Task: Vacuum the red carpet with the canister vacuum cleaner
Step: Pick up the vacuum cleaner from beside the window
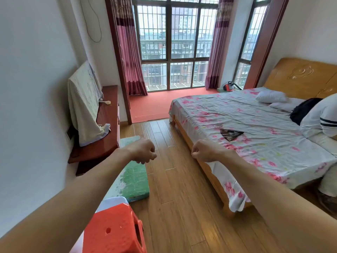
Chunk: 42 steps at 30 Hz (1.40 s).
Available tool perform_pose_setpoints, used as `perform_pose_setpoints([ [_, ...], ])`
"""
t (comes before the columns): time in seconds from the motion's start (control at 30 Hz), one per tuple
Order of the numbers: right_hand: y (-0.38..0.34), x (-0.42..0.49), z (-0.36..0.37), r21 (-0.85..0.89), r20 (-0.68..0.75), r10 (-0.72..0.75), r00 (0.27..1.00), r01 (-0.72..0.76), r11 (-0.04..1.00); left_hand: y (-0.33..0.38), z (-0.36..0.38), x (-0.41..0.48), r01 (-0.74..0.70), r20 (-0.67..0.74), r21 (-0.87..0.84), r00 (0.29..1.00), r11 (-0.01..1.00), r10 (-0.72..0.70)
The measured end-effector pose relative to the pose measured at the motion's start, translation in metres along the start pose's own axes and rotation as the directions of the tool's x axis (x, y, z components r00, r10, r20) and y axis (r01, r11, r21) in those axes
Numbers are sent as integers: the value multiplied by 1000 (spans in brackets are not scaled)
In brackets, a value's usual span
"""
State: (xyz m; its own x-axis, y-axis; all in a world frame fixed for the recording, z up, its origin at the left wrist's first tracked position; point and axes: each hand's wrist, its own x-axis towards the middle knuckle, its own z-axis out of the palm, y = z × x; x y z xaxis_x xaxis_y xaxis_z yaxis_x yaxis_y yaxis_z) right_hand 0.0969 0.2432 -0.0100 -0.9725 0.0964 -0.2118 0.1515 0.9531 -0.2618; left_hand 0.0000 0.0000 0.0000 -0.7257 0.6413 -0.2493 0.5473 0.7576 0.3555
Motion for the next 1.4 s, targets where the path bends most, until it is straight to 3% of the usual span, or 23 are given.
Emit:
perform_pose_setpoints([
  [0.27,43,39,2,70,-16,39,999,-38,997,2,18,51,15,-130,213,991,977,14],
  [0.77,185,193,-30,43,70,-59,996,56,998,50,24,216,131,-39,166,991,977,-127],
  [1.17,183,386,-35,-4,105,-159,982,161,987,-40,-12,363,211,6,134,977,968,-214],
  [1.4,173,512,-77,-50,94,-100,991,105,993,-107,-69,482,181,-15,147,983,972,-181],
])
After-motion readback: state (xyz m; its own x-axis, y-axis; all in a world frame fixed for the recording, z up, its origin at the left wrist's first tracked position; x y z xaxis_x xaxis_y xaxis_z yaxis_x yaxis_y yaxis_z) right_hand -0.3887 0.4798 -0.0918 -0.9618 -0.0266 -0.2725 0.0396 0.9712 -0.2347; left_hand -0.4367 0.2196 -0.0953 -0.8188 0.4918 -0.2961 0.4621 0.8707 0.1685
